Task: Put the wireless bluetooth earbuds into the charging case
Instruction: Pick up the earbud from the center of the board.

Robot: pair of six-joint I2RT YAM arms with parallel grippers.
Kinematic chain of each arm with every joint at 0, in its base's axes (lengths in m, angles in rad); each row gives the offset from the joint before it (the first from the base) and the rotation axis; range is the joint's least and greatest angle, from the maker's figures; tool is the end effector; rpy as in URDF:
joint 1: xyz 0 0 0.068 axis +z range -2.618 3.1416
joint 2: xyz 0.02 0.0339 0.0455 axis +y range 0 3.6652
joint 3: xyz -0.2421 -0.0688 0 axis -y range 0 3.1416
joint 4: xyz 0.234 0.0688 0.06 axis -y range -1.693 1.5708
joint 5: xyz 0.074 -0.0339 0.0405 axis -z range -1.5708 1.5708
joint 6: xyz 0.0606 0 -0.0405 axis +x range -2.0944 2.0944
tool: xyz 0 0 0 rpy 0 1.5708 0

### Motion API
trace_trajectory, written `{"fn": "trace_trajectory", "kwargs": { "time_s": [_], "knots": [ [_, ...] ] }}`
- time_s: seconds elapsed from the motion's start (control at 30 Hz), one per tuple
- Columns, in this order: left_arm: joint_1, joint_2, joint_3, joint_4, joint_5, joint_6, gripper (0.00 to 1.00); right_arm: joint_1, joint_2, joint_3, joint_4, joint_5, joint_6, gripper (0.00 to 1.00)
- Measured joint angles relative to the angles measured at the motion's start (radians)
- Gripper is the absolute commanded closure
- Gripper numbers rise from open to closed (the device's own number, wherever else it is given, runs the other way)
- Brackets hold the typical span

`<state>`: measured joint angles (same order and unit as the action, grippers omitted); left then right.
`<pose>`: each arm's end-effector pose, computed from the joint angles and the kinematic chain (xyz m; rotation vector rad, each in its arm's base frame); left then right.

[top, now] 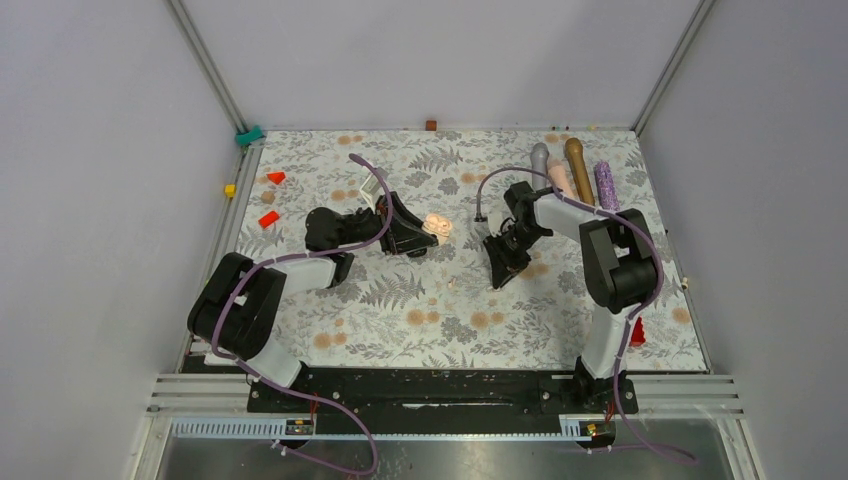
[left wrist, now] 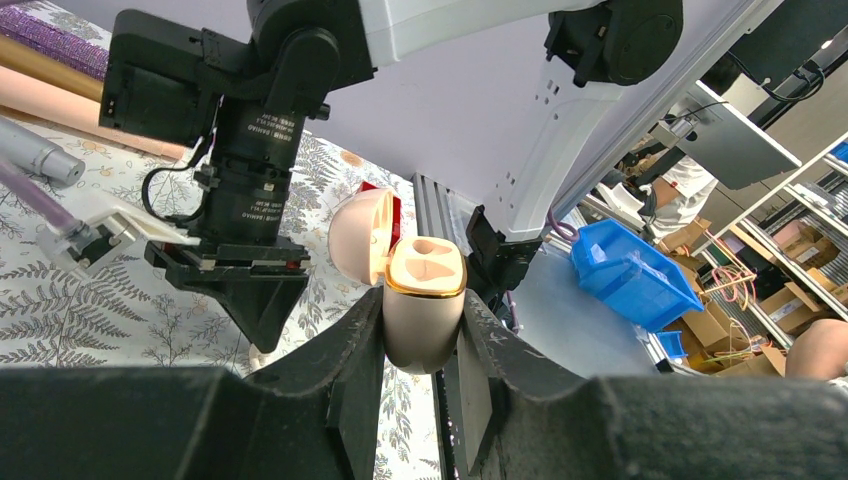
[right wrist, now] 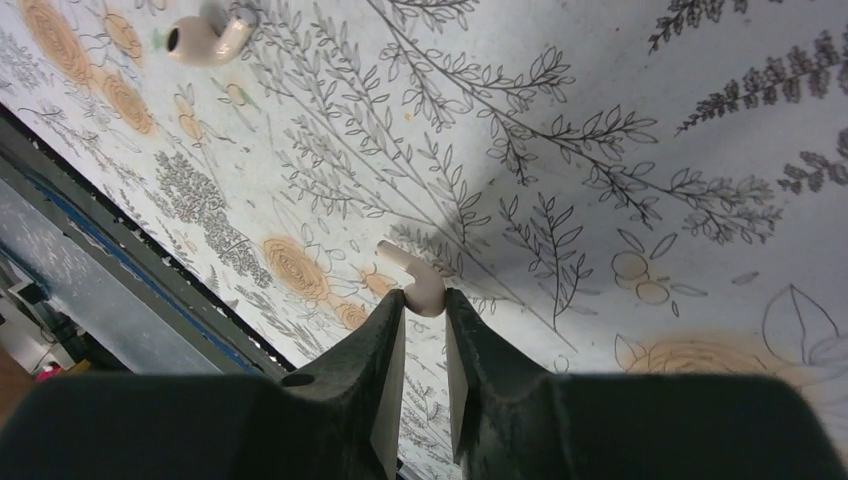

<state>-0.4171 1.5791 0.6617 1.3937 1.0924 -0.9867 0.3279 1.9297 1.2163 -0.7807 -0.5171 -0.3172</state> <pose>0.2547 -0.1717 0.2530 0.7671 1.4061 -1.7280 0.3037 0.1349 0.1061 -0.9693 2.8053 0.7855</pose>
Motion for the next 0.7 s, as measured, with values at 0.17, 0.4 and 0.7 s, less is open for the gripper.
{"fn": "trace_trajectory", "kwargs": {
  "time_s": [0.17, 0.4, 0.7],
  "knots": [
    [0.0, 0.006, 0.0, 0.001, -0.001, 0.0, 1.0, 0.0, -0.09, -0.003, 0.008, 0.008, -0.008, 0.84],
    [0.002, 0.072, 0.0, -0.001, -0.01, 0.001, 1.0, -0.001, -0.33, 0.012, 0.0, 0.109, -0.054, 0.84],
    [0.006, 0.094, 0.0, -0.14, -0.061, 0.117, 1.0, 0.006, -0.481, 0.223, -0.119, 0.265, -0.095, 0.84]
  ]
}}
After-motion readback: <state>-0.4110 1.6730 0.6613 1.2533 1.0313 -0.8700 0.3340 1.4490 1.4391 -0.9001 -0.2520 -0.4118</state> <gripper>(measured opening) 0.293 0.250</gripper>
